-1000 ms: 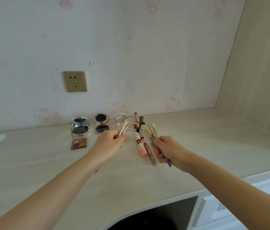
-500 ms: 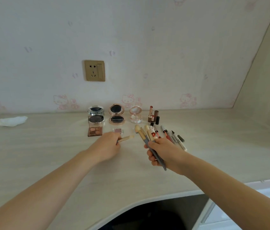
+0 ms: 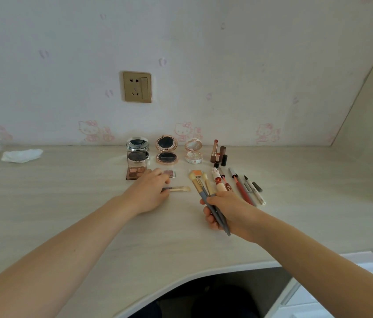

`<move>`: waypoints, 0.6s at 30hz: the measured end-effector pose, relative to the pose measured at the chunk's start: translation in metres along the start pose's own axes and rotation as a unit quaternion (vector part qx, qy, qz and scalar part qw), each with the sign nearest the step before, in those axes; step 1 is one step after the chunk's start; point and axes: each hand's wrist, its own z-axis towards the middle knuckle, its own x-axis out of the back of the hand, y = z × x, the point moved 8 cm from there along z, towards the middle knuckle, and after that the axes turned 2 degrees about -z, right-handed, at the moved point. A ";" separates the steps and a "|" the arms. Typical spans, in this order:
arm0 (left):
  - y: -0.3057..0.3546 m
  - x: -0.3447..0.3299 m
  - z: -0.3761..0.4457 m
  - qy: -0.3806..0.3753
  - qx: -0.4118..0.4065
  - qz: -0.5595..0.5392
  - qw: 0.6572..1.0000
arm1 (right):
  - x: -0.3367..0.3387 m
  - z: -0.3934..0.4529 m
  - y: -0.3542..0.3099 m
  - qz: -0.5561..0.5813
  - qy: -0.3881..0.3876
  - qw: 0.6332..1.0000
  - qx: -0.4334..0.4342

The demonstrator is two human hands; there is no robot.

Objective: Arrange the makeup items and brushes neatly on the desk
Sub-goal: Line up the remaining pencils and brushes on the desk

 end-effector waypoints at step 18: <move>0.018 0.001 -0.027 -0.026 0.138 -0.619 0.773 | -0.056 -0.013 -0.021 0.049 -0.131 0.984 0.112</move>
